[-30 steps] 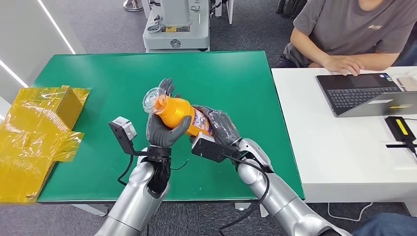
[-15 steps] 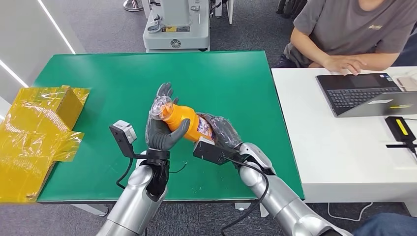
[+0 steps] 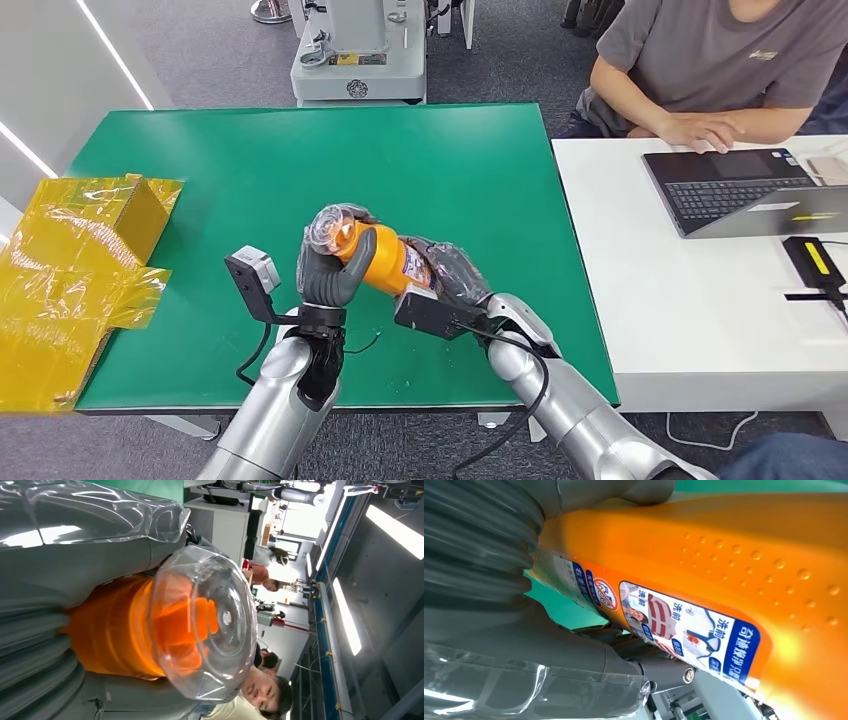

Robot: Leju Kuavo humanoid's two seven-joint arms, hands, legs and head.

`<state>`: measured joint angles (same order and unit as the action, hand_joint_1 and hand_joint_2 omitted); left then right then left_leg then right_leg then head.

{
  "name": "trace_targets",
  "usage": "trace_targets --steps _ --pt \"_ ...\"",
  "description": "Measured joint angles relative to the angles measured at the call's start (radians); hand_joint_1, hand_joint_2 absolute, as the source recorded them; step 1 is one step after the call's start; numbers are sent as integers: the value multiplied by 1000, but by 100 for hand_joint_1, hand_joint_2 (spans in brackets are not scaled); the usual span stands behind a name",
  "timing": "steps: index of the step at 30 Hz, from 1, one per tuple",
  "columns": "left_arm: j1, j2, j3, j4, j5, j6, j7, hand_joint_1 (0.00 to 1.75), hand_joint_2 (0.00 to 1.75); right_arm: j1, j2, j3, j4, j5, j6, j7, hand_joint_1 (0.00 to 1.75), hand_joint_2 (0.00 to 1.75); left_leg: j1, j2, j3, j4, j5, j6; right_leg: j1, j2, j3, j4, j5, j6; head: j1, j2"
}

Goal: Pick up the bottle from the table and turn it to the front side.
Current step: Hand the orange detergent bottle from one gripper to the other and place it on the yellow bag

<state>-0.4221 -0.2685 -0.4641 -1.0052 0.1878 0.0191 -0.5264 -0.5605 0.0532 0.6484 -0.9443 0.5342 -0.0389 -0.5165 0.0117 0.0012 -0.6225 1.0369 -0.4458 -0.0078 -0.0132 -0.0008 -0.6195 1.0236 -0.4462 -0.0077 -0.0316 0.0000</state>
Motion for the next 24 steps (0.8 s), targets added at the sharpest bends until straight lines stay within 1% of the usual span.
trace_targets --steps 4,5,8,9,16,19,24 --pt "0 0 0 0 0 -1 -1 175 175 1 -1 2 3 -1 -6 -4 175 175 0 0 0 0 0 0 0 0 0 0 0 0 0 0" --pt "0 0 0 0 0 -1 -1 175 175 1 -1 2 3 -2 -9 -5 141 175 0 0 0 0 0 0 0 0 0 0 0 0 0 0" --pt "0 0 0 0 2 -1 -4 175 175 1 -1 3 4 -7 -21 -4 10 175 0 0 0 0 0 0 0 0 0 0 0 0 0 0" --pt "0 0 0 0 2 -1 -5 175 175 1 -1 3 3 -10 -29 -3 0 175 0 0 0 0 0 0 0 0 0 0 0 0 0 0" --pt "0 -1 0 -4 10 -1 -10 175 175 24 -1 -4 -39 -34 -117 16 0 175 0 0 0 0 0 0 0 0 0 0 0 0 0 0" --pt "-1 -2 0 -13 14 0 -11 175 175 55 -4 -17 -88 -46 -176 36 0 175 0 0 0 0 0 0 0 0 0 0 0 0 0 0" --pt "-6 -6 0 -30 19 12 -11 175 175 138 -21 -55 -218 -68 -298 56 0 175 0 -1 -1 0 0 0 0 -1 0 0 0 0 0 0"
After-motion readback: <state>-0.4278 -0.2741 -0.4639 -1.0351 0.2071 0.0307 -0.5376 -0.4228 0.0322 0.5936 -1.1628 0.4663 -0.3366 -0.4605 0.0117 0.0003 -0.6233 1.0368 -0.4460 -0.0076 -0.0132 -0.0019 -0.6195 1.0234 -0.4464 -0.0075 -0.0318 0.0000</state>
